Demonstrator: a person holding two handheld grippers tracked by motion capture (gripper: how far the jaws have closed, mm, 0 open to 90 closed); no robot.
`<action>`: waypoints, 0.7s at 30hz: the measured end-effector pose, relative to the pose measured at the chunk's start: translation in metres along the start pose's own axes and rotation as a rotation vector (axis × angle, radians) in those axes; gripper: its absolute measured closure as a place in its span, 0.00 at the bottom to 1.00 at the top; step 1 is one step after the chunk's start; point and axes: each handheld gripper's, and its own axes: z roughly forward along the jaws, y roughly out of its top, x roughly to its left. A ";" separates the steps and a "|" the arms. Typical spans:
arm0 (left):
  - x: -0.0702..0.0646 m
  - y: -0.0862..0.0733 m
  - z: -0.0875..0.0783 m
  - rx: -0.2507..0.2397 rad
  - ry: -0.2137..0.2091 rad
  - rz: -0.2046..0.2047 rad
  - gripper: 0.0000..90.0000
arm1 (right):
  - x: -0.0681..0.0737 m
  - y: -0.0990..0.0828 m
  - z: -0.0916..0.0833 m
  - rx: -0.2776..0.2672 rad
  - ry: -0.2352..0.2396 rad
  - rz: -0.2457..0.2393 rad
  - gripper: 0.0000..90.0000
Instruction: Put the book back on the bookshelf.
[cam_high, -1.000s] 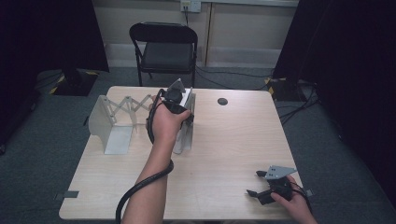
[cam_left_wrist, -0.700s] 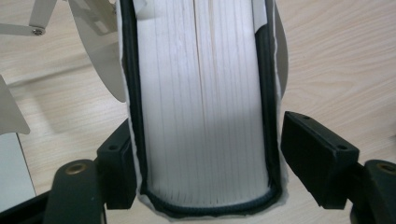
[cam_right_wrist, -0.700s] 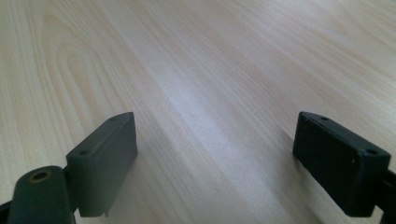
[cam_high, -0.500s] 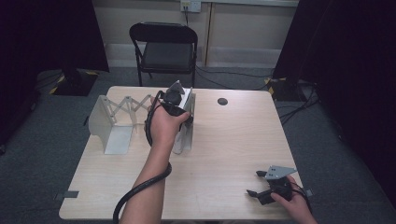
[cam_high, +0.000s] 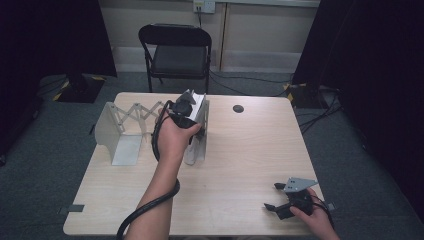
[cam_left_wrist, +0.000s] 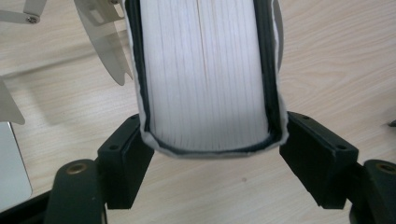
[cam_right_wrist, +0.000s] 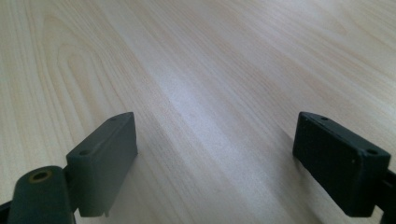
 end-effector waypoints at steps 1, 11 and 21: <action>0.000 -0.001 -0.001 -0.002 -0.003 0.004 0.29 | 0.000 0.000 0.000 0.000 0.000 0.000 0.15; 0.005 -0.009 -0.005 -0.012 -0.018 0.003 0.30 | 0.000 0.000 0.000 0.001 0.000 0.000 0.15; 0.011 -0.018 -0.008 -0.026 -0.037 0.005 0.30 | 0.000 0.000 0.000 0.001 0.001 0.001 0.15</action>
